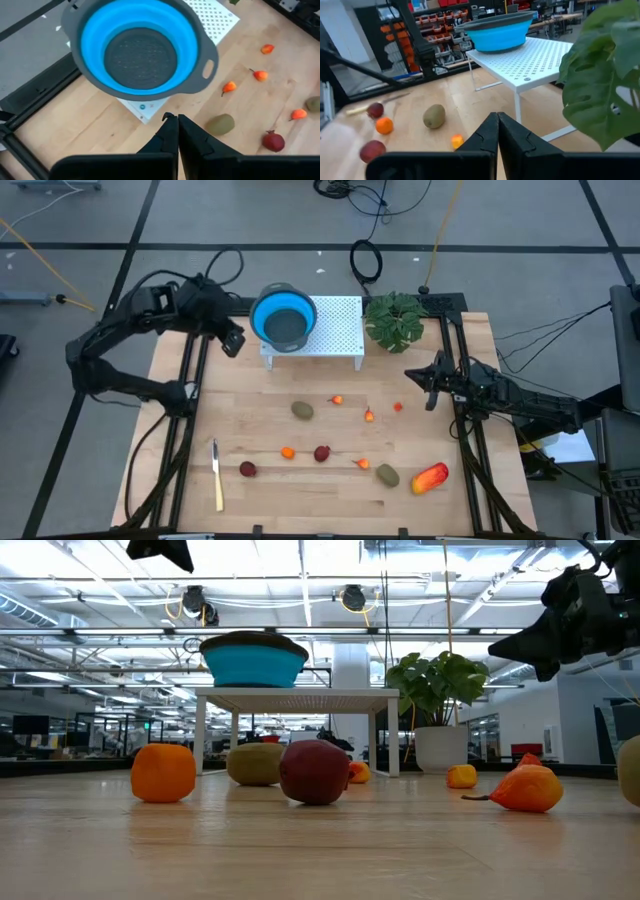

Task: Pick & Place Fruit
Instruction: Put the mango in the blue strainer bowl on the shelf

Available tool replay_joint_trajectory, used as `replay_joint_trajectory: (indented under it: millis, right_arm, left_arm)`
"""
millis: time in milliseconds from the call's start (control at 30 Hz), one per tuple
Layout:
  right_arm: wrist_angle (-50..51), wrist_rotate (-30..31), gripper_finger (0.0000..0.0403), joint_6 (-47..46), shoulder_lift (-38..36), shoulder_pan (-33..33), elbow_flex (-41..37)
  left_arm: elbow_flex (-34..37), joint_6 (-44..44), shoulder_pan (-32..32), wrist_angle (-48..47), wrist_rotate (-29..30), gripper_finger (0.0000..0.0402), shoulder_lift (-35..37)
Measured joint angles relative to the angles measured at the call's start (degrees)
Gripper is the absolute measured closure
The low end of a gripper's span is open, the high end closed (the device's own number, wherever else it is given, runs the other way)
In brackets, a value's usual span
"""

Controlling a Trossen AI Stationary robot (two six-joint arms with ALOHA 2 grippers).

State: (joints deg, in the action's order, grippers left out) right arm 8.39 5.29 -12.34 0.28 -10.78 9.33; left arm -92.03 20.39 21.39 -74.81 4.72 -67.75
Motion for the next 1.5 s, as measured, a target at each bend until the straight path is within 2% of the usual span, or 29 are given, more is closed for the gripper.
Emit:
replay_joint_trajectory:
  millis: [200, 400, 567, 733, 967, 1133, 1300, 1500]
  right_arm:
    - [-0.2, -4.1, 0.0399, -0.5, 0.0, 0.0, 0.0]
    - [-0.4, -5.6, 0.0399, -0.5, 0.0, 0.0, 0.0]
    - [-1.1, -7.0, 0.0399, -1.5, 0.0, 0.0, 0.0]
    - [-3.8, -7.1, 0.0399, -1.5, 0.0, 0.0, 0.0]
    - [-7.9, -7.3, 0.0399, -1.5, 0.9, 0.0, 0.0]
    - [-12.0, -9.9, 0.0402, -1.5, 3.5, 0.0, 0.3]
    - [-14.2, -10.1, 0.0402, -1.9, 8.1, 0.3, 2.4]
    - [-14.2, -10.0, 0.0402, -1.6, 15.4, 3.8, 7.1]
  left_arm:
    - [0.0, 6.4, -8.3, 0.0, 5.5, 0.0400, 0.0]
    - [1.1, 14.4, -18.3, -0.4, 11.4, 0.0400, 0.1]
    - [7.1, 21.5, -25.6, 0.3, 13.8, 0.0400, 0.3]
    - [15.6, 23.9, -30.8, 6.7, 14.6, 0.0398, 0.9]
    - [27.2, 22.7, -33.8, 21.3, 14.8, 0.0399, 5.1]
    - [34.6, 20.0, -34.3, 28.3, 14.9, 0.0398, 10.5]
    - [41.8, 15.7, -34.3, 35.5, 14.8, 0.0398, 16.9]
    - [49.7, 10.4, -34.3, 43.1, 14.8, 0.0398, 23.7]
